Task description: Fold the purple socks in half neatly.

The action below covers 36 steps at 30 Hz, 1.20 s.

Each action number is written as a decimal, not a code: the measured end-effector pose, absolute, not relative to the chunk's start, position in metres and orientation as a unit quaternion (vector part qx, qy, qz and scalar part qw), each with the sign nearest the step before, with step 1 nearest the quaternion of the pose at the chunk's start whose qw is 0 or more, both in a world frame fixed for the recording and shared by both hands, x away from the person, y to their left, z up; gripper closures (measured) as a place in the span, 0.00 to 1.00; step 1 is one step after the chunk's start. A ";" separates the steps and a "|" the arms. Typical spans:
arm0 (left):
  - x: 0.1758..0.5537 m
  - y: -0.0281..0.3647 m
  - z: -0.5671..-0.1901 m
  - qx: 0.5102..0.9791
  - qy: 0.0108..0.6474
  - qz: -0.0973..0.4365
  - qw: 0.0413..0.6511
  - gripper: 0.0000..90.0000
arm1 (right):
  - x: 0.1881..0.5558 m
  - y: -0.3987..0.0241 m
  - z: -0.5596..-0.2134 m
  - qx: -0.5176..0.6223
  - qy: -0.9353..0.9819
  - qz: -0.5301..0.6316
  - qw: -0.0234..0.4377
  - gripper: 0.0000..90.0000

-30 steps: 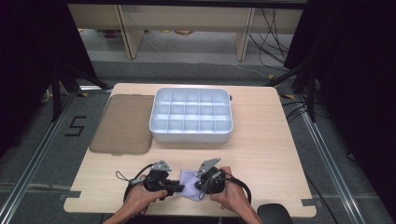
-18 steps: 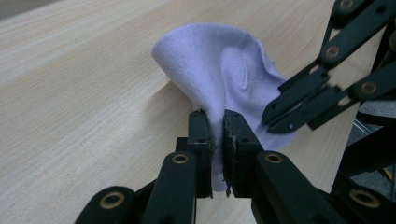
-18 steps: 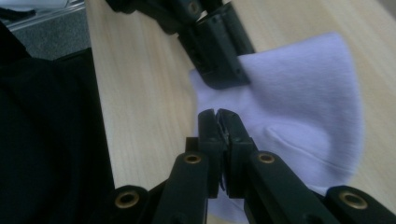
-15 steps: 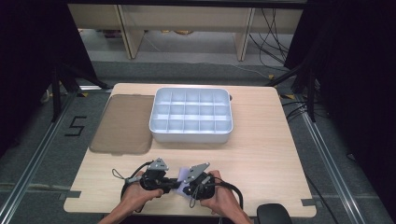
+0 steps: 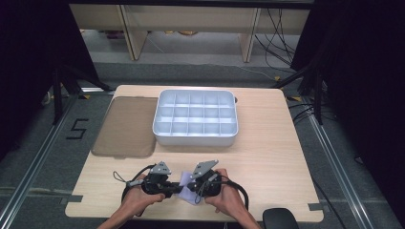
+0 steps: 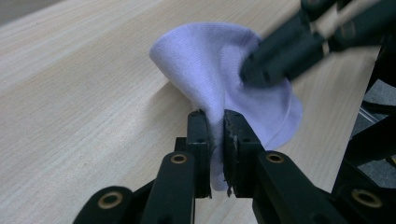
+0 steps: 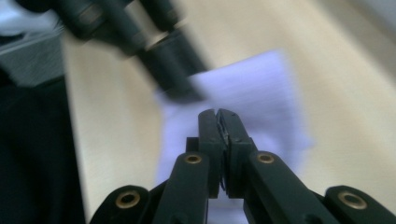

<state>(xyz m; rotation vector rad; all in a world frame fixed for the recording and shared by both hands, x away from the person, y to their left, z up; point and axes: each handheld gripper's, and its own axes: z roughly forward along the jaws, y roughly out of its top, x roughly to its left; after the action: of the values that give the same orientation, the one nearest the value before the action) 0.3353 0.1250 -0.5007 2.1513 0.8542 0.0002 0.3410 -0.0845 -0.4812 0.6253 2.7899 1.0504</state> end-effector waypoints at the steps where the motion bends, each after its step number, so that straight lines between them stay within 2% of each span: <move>1: 0.335 0.125 -0.501 0.851 0.338 0.001 0.401 0.90 | 0.346 -0.086 -0.479 0.212 0.911 0.350 0.054 0.99; 8: 0.334 0.124 -0.499 0.856 0.333 0.012 0.395 0.90 | 0.367 -0.087 -0.484 0.235 0.904 0.346 0.084 0.99; 16: 0.333 0.123 -0.495 0.867 0.312 0.029 0.387 0.89 | 0.375 -0.085 -0.494 0.249 0.906 0.334 0.076 0.99; 24: 0.332 0.125 -0.494 0.864 0.320 0.032 0.387 0.90 | 0.365 -0.099 -0.474 0.256 0.891 0.365 0.088 0.99; 33: 0.331 0.126 -0.493 0.859 0.328 0.038 0.392 0.89 | 0.341 -0.110 -0.477 0.242 0.904 0.348 0.050 0.98; 36: 0.331 0.128 -0.491 0.869 0.310 0.048 0.383 0.89 | 0.342 -0.109 -0.483 0.241 0.907 0.343 0.043 0.98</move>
<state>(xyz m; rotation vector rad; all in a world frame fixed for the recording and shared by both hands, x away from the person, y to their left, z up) 0.3309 0.1278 -0.4905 2.2159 0.7896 0.1224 0.3424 -0.1091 -0.4831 0.7366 2.7731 1.0483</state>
